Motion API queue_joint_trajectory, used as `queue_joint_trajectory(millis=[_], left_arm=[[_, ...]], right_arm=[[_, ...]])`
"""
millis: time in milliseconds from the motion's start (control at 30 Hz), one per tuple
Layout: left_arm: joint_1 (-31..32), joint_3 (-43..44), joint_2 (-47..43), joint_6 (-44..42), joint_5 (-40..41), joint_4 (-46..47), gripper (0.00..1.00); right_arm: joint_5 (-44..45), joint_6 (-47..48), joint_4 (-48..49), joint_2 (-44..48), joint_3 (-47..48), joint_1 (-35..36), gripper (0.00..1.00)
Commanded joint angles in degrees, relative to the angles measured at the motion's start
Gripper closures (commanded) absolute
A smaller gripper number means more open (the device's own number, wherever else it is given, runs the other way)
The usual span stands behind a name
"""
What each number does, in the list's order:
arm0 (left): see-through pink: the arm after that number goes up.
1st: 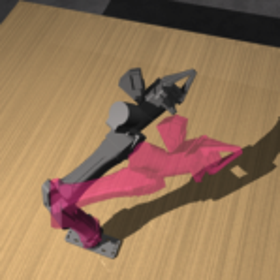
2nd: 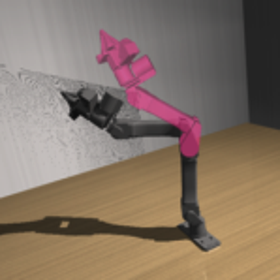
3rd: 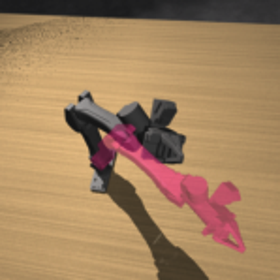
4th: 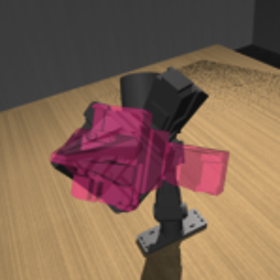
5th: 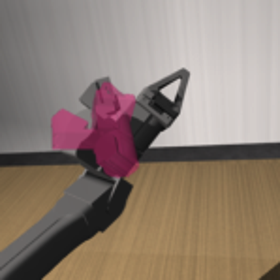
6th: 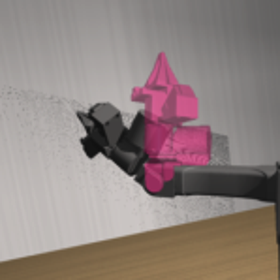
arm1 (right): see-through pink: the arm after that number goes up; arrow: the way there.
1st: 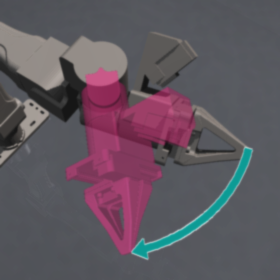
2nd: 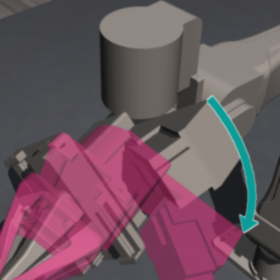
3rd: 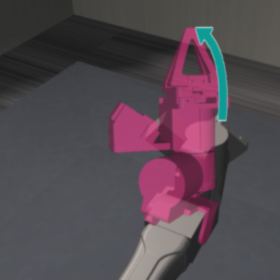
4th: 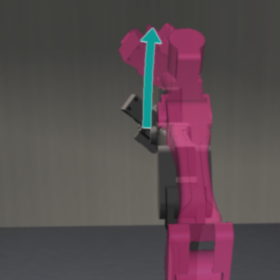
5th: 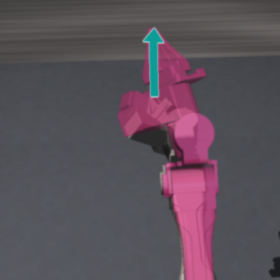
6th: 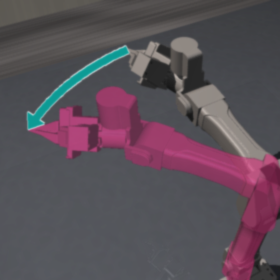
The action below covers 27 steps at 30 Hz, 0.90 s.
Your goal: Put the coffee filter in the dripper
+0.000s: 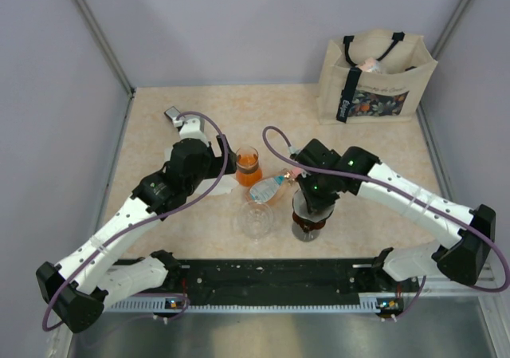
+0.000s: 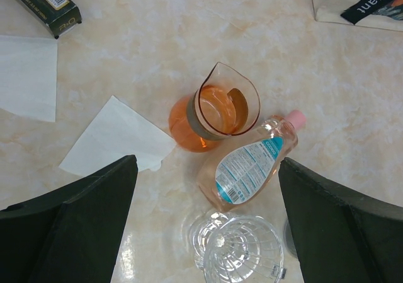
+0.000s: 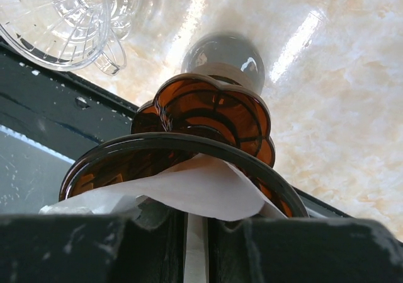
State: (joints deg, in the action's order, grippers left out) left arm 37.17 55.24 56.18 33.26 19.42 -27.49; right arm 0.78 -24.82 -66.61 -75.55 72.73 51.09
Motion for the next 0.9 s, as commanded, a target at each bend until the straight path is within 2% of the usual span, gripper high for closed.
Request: queue_joint_trajectory(millis=[0, 700, 867], left_arm=[[-0.3, 0.3, -0.4, -0.6, 1.1, 0.9, 0.01], [-0.3, 0.7, -0.4, -0.7, 1.9, 0.3, 0.01], [-0.3, 0.6, -0.5, -0.7, 2.0, 0.2, 0.01]], right_arm=[[-0.4, 1.2, 2.5, -0.5, -0.7, 0.7, 0.87], [-0.5, 2.1, 4.5, -0.4, -5.2, 0.7, 0.87], [-3.3, 1.2, 4.6, 0.3, -5.6, 0.7, 0.87]])
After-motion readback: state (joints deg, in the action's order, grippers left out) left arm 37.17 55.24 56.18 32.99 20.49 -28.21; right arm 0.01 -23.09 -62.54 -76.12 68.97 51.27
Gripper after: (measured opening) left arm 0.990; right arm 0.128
